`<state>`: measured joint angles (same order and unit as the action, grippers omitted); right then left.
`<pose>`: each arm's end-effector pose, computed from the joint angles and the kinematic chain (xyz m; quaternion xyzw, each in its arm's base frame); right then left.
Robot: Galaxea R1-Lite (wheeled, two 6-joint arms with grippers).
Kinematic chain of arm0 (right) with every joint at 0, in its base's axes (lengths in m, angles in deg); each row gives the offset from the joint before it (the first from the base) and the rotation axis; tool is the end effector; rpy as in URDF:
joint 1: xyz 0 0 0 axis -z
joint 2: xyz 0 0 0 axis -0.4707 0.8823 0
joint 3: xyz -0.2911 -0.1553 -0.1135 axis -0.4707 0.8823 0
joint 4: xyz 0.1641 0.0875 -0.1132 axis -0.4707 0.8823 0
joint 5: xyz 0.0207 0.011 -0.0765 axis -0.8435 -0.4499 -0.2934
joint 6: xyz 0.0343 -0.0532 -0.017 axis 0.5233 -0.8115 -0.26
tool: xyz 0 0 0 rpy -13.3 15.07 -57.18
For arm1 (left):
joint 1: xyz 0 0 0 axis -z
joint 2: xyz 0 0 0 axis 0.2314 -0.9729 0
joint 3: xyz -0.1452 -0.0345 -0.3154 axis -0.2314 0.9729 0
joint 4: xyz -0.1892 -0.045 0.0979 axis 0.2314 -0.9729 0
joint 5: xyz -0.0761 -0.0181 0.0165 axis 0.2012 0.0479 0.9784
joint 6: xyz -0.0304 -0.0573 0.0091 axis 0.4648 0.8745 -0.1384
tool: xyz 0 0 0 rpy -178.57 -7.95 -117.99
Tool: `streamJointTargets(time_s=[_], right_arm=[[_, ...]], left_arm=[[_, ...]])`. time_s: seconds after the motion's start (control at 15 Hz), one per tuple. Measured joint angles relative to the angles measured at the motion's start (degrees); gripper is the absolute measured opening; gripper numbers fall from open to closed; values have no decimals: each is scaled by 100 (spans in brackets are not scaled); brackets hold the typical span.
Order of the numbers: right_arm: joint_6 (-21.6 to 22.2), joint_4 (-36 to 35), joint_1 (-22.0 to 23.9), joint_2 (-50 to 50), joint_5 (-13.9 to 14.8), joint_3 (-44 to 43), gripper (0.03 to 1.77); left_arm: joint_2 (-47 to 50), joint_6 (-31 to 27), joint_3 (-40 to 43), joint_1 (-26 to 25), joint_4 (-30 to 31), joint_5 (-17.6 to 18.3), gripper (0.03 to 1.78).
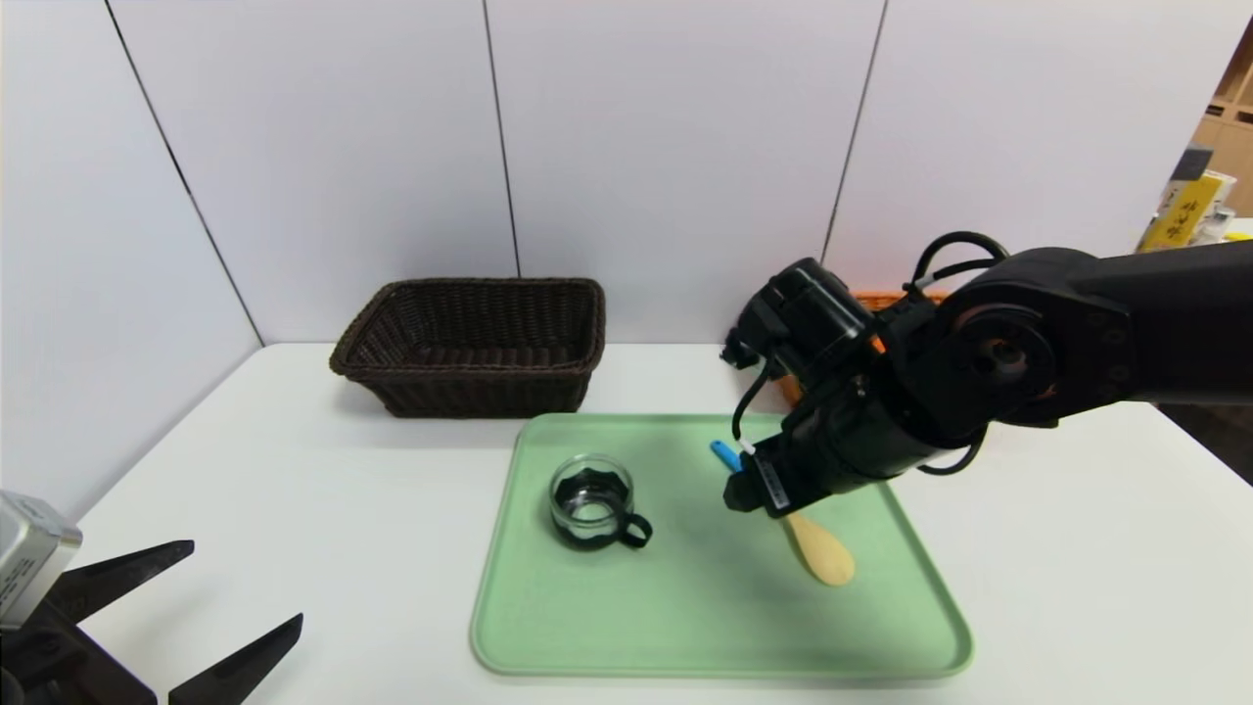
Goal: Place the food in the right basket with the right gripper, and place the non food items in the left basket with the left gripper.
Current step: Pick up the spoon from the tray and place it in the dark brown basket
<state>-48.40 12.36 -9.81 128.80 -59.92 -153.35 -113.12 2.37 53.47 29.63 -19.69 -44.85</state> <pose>0.3293 0.2356 0.1773 -0.1433 0.4685 0.1336 0.8615 0.1127 -0.0366 0.1655 0.0858 0.1452 -0.1770 0.9696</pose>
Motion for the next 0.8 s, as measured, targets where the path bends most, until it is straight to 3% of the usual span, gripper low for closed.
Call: streamJointTargets(time_s=[0.8], right_arm=[[-61,-397,388,741,-111,-24,170]], left_arm=[[0,-20,0,0,9,0,169]])
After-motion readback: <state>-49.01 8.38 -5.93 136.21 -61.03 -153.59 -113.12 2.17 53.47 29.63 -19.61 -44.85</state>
